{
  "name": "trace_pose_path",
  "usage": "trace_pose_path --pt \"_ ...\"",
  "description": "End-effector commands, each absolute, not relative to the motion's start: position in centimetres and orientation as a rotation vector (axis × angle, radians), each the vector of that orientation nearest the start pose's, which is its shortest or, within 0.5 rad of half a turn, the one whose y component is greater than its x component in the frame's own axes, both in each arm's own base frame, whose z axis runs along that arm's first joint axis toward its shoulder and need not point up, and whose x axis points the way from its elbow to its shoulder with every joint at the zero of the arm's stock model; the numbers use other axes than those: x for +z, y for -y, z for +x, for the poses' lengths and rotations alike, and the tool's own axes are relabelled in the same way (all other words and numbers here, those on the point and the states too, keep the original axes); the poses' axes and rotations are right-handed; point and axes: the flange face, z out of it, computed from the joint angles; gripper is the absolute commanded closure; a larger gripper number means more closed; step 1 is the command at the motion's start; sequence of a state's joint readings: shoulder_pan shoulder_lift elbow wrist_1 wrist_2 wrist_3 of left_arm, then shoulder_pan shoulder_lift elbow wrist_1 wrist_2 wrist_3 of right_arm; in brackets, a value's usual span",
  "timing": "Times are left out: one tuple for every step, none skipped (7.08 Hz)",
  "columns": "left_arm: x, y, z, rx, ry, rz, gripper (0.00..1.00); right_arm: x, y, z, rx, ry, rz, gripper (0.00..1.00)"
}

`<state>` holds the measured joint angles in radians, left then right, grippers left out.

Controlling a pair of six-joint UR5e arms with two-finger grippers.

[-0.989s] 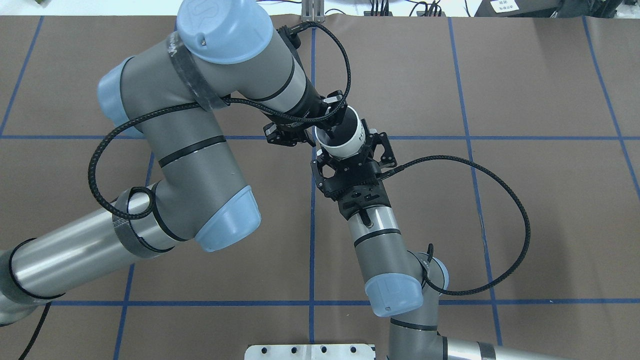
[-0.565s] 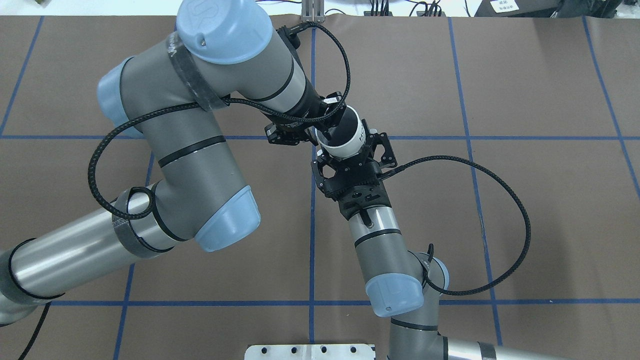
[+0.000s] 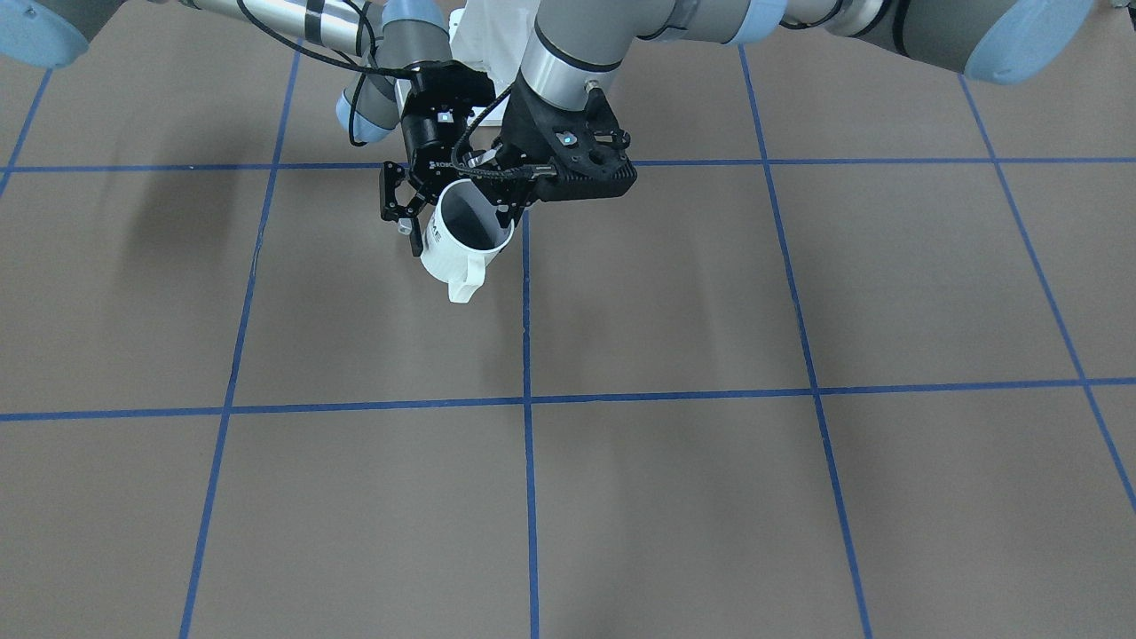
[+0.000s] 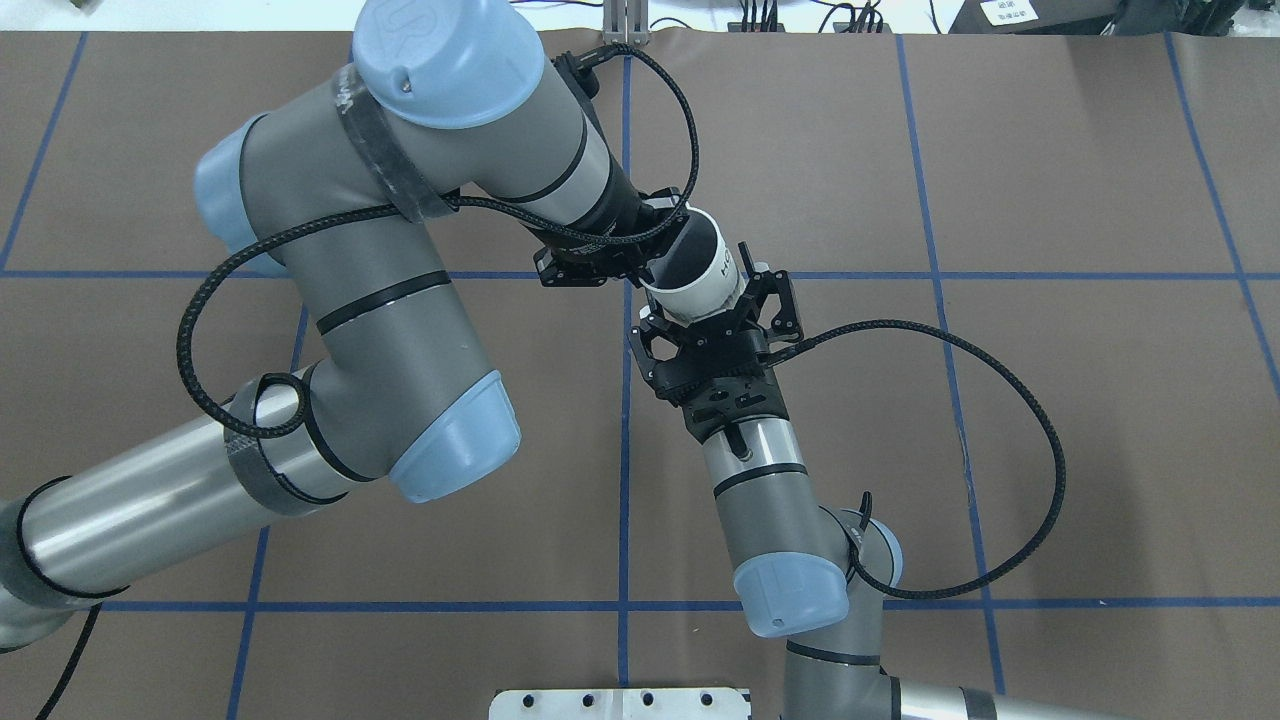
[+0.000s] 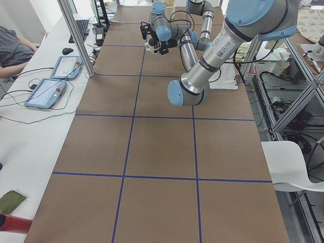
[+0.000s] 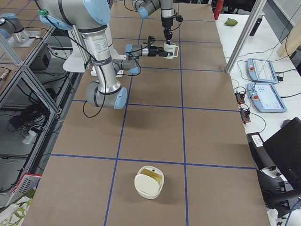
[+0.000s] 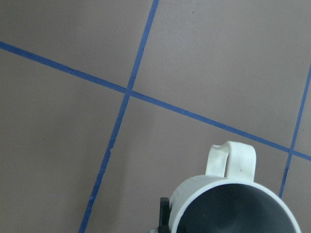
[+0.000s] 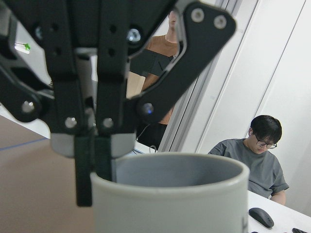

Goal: Left arm hands cup to right arm to dump lemon

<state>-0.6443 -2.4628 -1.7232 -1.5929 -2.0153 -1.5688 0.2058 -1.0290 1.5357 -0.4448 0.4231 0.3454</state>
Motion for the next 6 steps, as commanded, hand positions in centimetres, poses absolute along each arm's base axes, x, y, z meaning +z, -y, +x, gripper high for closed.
trace_pose_path --pt "4.6 46.7 46.9 -0.338 -1.123 -0.046 1.00 23.4 33.7 -53.9 0.143 0.491 1.522 0.01" --pt "4.7 46.9 46.9 -0.341 -1.120 -0.045 1.00 23.5 33.4 -54.1 0.137 0.492 1.521 0.01" --pt "4.6 47.1 46.7 -0.342 -1.122 -0.042 1.00 23.6 32.8 -54.2 0.140 0.492 1.521 0.01" --pt "4.7 47.3 46.7 -0.343 -1.120 -0.040 1.00 23.6 31.6 -54.6 0.142 0.492 1.520 0.01" --pt "4.7 47.8 46.2 -0.353 -1.121 -0.034 1.00 23.4 29.9 -54.5 0.135 0.495 1.522 0.01" --pt "4.7 48.2 45.8 -0.360 -1.120 -0.028 1.00 22.4 27.5 -53.2 0.113 0.518 1.530 0.01"
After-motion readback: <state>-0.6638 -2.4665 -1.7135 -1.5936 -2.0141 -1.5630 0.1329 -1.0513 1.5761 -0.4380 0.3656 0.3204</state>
